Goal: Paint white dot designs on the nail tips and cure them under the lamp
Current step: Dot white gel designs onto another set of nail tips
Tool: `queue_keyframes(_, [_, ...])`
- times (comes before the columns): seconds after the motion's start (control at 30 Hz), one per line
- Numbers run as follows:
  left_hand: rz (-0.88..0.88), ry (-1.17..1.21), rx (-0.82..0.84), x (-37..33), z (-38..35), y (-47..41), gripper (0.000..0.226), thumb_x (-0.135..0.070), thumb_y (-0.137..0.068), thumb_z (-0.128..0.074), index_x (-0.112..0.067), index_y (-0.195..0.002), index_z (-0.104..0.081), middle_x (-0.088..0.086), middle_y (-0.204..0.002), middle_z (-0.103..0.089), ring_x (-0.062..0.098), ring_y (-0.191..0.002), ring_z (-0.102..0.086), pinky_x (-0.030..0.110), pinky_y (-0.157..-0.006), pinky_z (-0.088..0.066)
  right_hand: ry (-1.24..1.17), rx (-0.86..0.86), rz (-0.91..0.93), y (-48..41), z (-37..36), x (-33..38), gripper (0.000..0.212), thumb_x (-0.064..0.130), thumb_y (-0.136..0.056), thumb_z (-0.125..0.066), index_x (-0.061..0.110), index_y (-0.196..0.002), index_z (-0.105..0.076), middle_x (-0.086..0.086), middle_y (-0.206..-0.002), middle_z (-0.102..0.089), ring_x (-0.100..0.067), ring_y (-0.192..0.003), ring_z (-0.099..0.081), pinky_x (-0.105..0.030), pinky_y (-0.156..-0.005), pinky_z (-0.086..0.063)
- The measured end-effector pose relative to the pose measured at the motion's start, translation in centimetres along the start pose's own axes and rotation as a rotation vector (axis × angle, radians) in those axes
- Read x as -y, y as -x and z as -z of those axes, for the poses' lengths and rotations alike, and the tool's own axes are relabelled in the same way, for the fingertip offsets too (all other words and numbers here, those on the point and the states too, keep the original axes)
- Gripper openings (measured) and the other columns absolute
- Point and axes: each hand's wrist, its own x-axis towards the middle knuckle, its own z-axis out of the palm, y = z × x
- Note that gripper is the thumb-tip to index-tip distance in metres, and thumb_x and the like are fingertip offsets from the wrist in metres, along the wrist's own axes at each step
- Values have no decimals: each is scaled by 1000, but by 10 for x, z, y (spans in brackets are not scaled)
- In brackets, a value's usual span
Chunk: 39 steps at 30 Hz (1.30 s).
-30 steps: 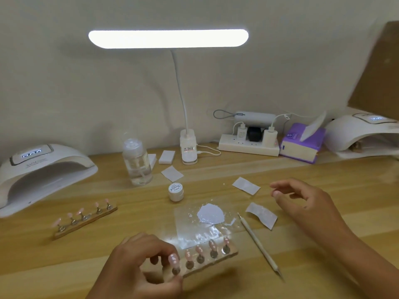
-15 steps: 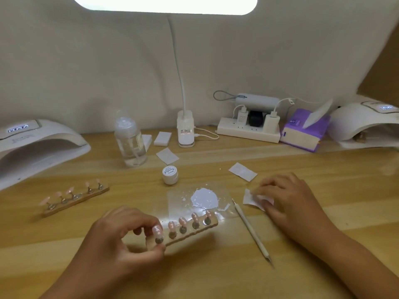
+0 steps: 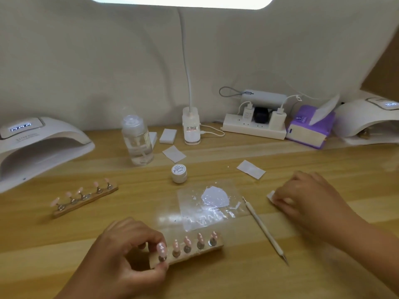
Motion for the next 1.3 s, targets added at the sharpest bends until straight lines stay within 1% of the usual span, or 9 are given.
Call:
queue_keyframes(0.17, [-35, -2, 22, 10, -6, -4, 13, -43, -56, -67, -39, -68, -70, -21, -66, -65, -4, -66, -60, 19, -67, -46, -300, -324, 22, -61, 9, 0, 7, 20, -88, -71, 18, -83, -76, 7, -75, -67, -21, -79, -54, -37, -76, -41])
queue_keyframes(0.37, [-112, -121, 193, 21, -8, -13, 5, -57, -58, -59, -53, -59, -61, -30, -57, -58, -14, -58, -47, 8, -57, -41, -113, -56, 160, -133, -19, 27, 19, 30, -96, -58, 33, -107, -73, 5, -101, -64, -18, -101, -48, -28, -75, -29])
queue_keyframes(0.47, [-84, -258, 172, 23, -5, -21, 12, -66, -49, -59, -56, -44, -54, -37, -46, -47, -19, -49, -35, 1, -54, -28, -64, 16, 179, -129, -27, 17, 22, 35, -98, -54, 37, -109, -73, 10, -89, -50, -21, -101, -47, -29, -76, -32])
queue_keyframes(0.6, [-161, -172, 140, 33, -17, -6, 47, -46, -98, -36, -45, -64, -68, -30, -63, -58, -12, -70, -43, 5, -57, -41, 76, 38, 225, -133, -24, 8, 26, 43, -102, -46, 42, -112, -70, 16, -73, -33, -19, -90, -40, -29, -73, -24])
queue_keyframes(0.67, [-189, -168, 64, 35, -20, -4, 43, -44, -97, -39, -44, -65, -69, -27, -64, -58, -11, -68, -47, 8, -56, -43, 112, 32, 215, -141, -20, 12, 26, 39, -102, -48, 40, -115, -70, 16, -72, -34, -15, -90, -35, -29, -69, -14])
queue_keyframes(0.8, [-182, -181, 5, 35, -21, -3, 39, -47, -95, -43, -45, -67, -69, -26, -65, -58, -9, -67, -48, 9, -62, -41, 37, 99, 262, -129, -20, 11, 32, 51, -101, -43, 41, -116, -70, 14, -83, -46, -16, -91, -40, -28, -72, -23])
queue_keyframes(1.0, [-225, -161, -68, 32, -24, -4, 23, -43, -82, -53, -41, -66, -70, -24, -65, -58, -4, -63, -53, 15, -59, -45, 195, 97, 202, -148, -13, 15, 24, 37, -102, -50, 35, -110, -72, 14, -81, -43, -14, -90, -34, -28, -75, -17])
queue_keyframes(1.17, [-209, -180, -75, 33, -24, -1, 48, -52, -100, -36, -39, -67, -69, -23, -67, -59, -4, -65, -52, 15, -64, -42, 104, 126, 227, -127, -14, 11, 35, 49, -102, -42, 34, -106, -72, 14, -83, -44, -15, -90, -40, -29, -73, -27])
queue_keyframes(1.3, [-214, -158, -84, 36, -27, 1, 22, -44, -86, -54, -39, -70, -68, -22, -69, -58, -2, -67, -54, 17, -67, -43, 226, 18, 366, -106, -17, 16, 35, 43, -102, -45, 32, -92, -77, 16, -72, -43, -13, -79, -31, -29, -71, -17])
